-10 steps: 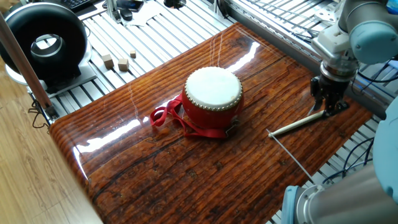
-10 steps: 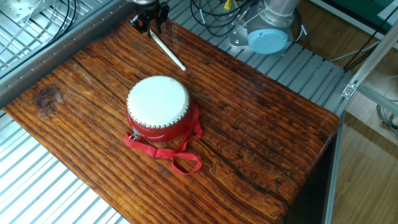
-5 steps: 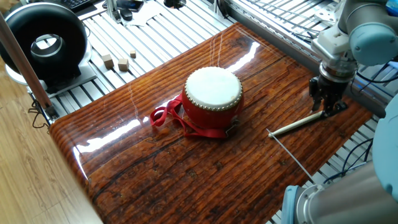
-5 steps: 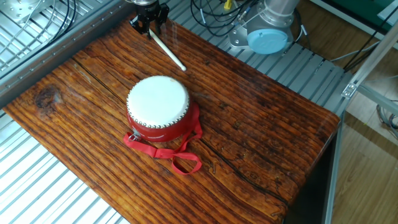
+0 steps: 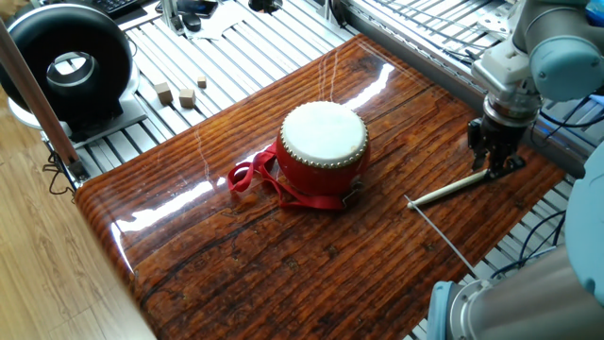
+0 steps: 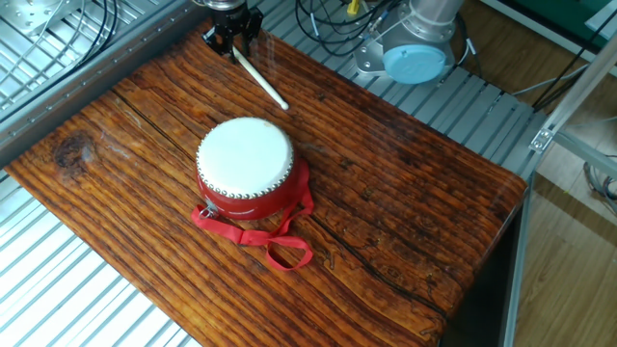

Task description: Play the drum

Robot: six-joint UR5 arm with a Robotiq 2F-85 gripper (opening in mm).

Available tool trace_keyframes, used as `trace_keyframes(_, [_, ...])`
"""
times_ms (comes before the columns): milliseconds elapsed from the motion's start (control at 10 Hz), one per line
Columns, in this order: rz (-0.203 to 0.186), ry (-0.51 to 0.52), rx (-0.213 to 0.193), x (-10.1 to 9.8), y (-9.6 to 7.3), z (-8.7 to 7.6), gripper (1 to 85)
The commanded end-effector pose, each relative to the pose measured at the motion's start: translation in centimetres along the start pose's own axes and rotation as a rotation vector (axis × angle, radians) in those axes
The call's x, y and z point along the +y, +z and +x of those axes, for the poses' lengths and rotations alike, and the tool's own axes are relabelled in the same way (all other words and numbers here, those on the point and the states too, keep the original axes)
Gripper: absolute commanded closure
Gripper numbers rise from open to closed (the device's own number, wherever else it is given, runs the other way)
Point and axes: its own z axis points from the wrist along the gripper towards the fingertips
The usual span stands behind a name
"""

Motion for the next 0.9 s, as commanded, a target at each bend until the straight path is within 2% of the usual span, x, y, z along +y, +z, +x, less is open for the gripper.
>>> trace_keyframes(0, [0.018, 0.004, -0.013, -0.49, 0.02, -0.22, 53.0])
trace_keyframes(400, [0.007, 0.005, -0.022, -0.2, 0.12, -0.4, 56.3])
trace_keyframes(600, [0.014, 0.009, -0.021, -0.35, 0.15, -0.35, 67.3])
trace_keyframes(700, [0.016, 0.014, -0.022, -0.39, 0.16, -0.36, 69.7])
trace_keyframes(800, [0.022, 0.027, -0.016, -0.52, 0.08, -0.17, 78.3])
